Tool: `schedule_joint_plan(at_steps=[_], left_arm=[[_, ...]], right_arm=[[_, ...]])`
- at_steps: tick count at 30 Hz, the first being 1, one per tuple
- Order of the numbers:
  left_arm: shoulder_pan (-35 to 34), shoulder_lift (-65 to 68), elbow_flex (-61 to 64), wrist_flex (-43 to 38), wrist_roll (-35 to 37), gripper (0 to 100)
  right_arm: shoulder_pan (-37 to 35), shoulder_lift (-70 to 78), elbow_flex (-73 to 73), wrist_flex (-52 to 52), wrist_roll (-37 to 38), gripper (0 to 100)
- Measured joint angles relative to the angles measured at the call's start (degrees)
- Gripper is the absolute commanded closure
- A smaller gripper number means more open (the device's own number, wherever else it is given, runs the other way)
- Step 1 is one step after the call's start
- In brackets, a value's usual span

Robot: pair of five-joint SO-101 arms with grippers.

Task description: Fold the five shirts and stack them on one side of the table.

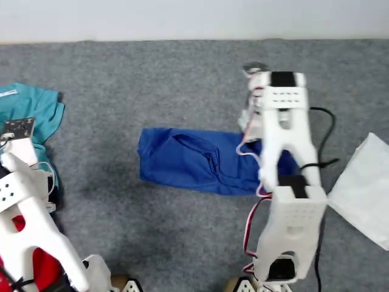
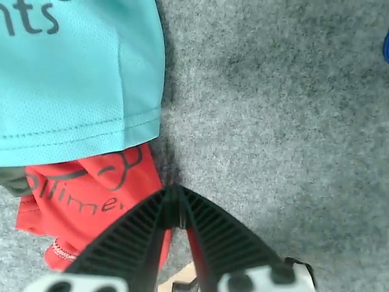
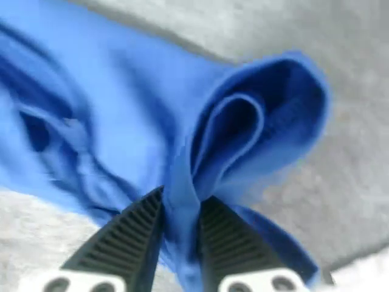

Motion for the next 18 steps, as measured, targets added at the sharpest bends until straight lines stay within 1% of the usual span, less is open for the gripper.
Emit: schedule_joint_plan(at_steps=[6, 12, 18], left_arm=[[0.0, 0.0, 0.0, 0.0, 0.0, 100], [0.0, 0.0, 0.0, 0.0, 0.0, 100], [0.0, 0.0, 0.0, 0.0, 0.0, 100]], right_arm=[[-8.44, 0.0, -3.52, 0.0, 0.09, 98.9], [-15.91, 0.62, -3.96, -0.97, 0.09, 98.8], [-20.48, 4.04, -3.96, -5.01, 0.26, 98.8]])
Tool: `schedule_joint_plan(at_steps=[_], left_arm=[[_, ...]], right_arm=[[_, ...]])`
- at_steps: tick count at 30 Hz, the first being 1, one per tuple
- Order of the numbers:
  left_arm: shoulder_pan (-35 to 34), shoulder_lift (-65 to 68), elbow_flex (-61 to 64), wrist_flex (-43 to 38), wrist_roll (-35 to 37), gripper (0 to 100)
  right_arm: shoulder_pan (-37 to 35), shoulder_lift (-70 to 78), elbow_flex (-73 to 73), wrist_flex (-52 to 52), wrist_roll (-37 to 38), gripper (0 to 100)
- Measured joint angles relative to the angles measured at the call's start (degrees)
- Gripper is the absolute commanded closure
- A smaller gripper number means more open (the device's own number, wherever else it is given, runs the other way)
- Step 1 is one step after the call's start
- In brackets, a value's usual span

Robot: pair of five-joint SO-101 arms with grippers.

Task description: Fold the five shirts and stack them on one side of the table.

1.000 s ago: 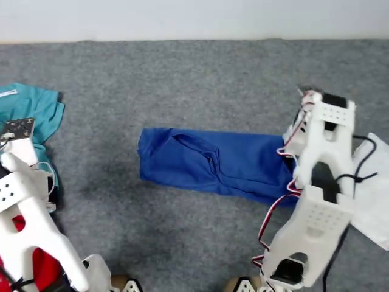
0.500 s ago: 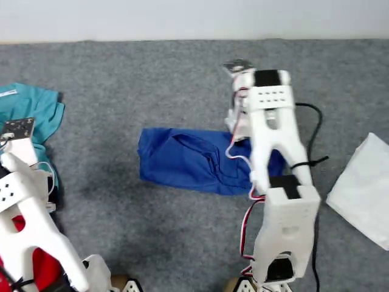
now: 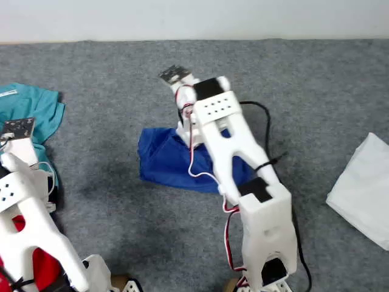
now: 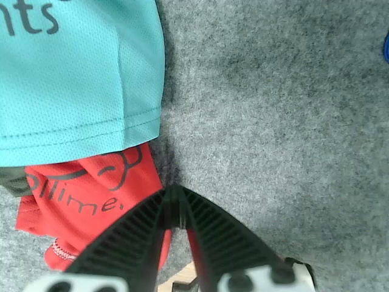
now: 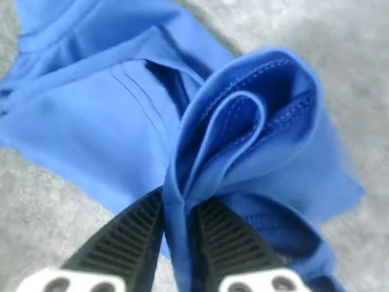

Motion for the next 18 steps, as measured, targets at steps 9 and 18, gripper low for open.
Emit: schedule_joint_plan(at_steps=[9, 18], left_arm=[[0.0, 0.0, 0.0, 0.0, 0.0, 100], [0.0, 0.0, 0.0, 0.0, 0.0, 100]], right_arm=[[-5.27, 3.08, 0.0, -4.13, 1.76, 98.8], [-7.91, 3.08, -0.09, -6.15, 1.76, 98.8]])
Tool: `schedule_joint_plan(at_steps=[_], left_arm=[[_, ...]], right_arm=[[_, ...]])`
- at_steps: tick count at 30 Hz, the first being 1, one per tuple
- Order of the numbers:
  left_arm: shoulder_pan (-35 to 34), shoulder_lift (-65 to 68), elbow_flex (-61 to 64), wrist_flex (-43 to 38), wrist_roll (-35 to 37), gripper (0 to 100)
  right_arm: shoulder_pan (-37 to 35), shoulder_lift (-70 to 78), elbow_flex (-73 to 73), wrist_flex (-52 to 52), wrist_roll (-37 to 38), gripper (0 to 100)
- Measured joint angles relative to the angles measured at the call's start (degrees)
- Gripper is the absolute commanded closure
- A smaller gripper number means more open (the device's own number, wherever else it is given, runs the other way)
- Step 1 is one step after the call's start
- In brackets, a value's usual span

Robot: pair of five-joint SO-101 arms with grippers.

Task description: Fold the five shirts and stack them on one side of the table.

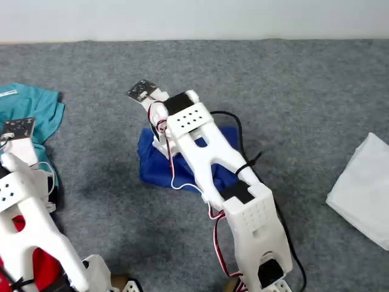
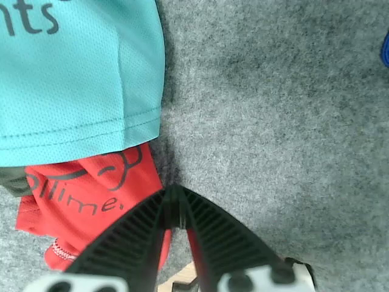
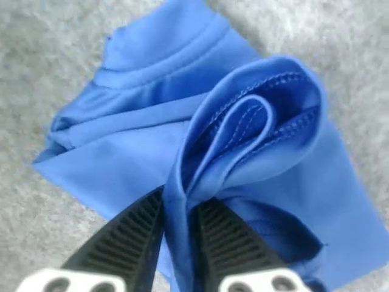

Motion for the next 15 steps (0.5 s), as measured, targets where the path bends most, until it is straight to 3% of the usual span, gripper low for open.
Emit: schedule_joint_plan(at_steps=[12, 15], left_arm=[[0.0, 0.0, 0.0, 0.0, 0.18, 100], [0.0, 0.0, 0.0, 0.0, 0.18, 100]], right_arm=[[-1.67, 9.76, -16.7, 2.02, 1.49, 98.2], [-2.2, 12.48, -22.24, 4.04, 2.29, 88.4]])
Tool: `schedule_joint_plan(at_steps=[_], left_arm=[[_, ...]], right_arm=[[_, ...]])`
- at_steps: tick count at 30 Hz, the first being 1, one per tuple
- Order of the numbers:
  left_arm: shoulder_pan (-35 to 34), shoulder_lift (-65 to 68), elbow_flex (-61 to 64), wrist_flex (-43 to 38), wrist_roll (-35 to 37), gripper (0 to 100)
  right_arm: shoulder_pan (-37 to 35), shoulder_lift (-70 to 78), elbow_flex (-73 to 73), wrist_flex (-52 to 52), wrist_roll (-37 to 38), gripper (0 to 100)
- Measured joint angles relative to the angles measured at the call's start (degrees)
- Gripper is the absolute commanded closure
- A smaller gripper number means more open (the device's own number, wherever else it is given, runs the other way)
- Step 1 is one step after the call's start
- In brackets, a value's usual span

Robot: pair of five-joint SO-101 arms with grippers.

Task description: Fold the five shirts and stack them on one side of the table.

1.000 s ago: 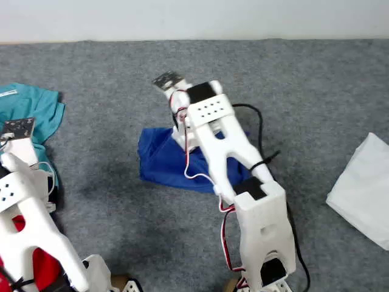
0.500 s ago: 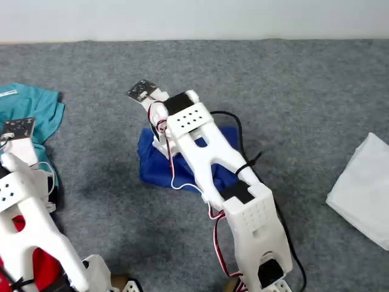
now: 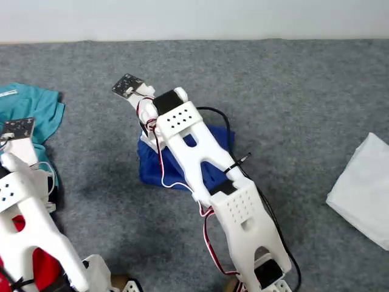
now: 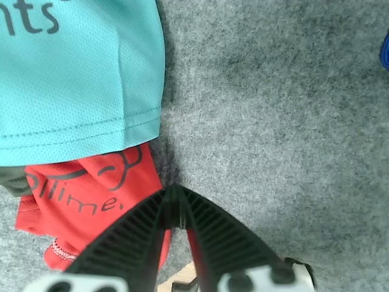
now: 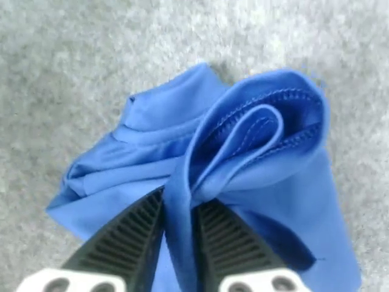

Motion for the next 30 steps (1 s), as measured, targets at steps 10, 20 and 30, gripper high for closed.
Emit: schedule_joint_plan(at_steps=[10, 20, 30], left_arm=[[0.0, 0.0, 0.0, 0.0, 0.0, 100], [0.0, 0.0, 0.0, 0.0, 0.0, 100], [0.0, 0.0, 0.0, 0.0, 0.0, 100]], right_arm=[[-0.44, 2.73, -17.23, 10.64, 0.26, 65.5], [2.99, -3.16, -15.56, 10.73, 0.26, 86.1], [16.18, -8.26, 1.32, 10.81, 0.97, 97.5]])
